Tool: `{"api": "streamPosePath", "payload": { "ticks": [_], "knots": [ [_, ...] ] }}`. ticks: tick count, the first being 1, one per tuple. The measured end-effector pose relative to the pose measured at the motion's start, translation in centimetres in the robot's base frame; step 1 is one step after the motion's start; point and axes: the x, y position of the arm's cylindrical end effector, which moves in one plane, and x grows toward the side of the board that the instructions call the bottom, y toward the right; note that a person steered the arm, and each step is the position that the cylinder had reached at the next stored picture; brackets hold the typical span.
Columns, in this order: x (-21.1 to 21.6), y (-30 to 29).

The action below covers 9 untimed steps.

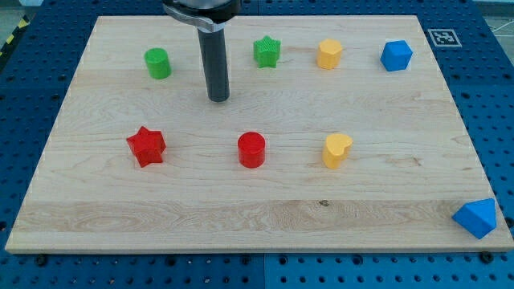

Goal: Move the green circle towards the top left

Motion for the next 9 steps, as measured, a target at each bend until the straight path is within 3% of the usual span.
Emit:
{"api": "streamPosePath", "payload": {
  "ticks": [1,2,5,6,7,8,9],
  "knots": [
    [0.0,0.0],
    [-4.7,-0.7],
    [-4.6,-4.8],
    [1.6,-3.5],
    [1.7,-3.5],
    [0.8,-4.2],
    [-3.2,-8.8]
  ]
}}
